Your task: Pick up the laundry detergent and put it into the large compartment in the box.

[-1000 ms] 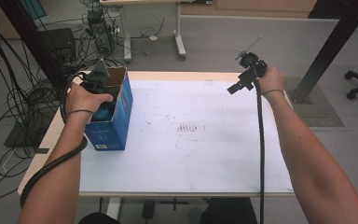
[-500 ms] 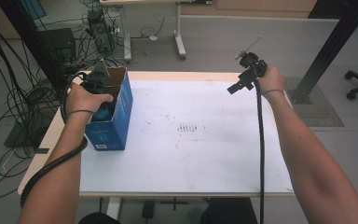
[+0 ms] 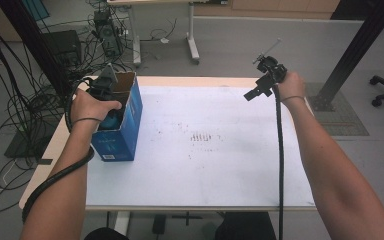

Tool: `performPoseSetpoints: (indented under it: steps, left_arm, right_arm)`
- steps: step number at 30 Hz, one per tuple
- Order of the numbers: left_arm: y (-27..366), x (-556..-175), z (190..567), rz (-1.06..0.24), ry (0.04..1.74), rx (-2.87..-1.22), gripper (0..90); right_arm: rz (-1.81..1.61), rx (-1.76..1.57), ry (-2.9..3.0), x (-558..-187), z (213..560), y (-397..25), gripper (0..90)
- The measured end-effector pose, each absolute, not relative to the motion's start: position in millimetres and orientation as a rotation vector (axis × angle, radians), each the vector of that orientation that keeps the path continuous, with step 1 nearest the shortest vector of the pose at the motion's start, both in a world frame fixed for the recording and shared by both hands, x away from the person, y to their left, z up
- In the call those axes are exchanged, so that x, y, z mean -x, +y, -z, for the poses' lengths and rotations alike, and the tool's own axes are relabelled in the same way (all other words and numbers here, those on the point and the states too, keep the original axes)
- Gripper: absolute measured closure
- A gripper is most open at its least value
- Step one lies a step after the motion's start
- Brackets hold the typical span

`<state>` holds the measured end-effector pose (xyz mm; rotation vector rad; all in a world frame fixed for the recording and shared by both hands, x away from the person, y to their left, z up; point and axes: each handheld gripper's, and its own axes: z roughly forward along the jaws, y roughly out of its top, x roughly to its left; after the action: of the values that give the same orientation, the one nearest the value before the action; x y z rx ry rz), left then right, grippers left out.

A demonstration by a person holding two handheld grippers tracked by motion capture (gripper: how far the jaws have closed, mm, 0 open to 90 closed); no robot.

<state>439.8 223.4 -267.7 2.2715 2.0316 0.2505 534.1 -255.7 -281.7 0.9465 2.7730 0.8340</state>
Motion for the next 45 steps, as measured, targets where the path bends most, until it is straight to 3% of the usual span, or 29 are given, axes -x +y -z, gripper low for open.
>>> performPoseSetpoints:
  steps: [45]
  left_arm:
    - [223, -438, 258, -0.25, 2.036, -2.249, 34.7]
  right_arm:
    - [-0.834, -0.954, 2.783, -536, 285, -254, 3.4]
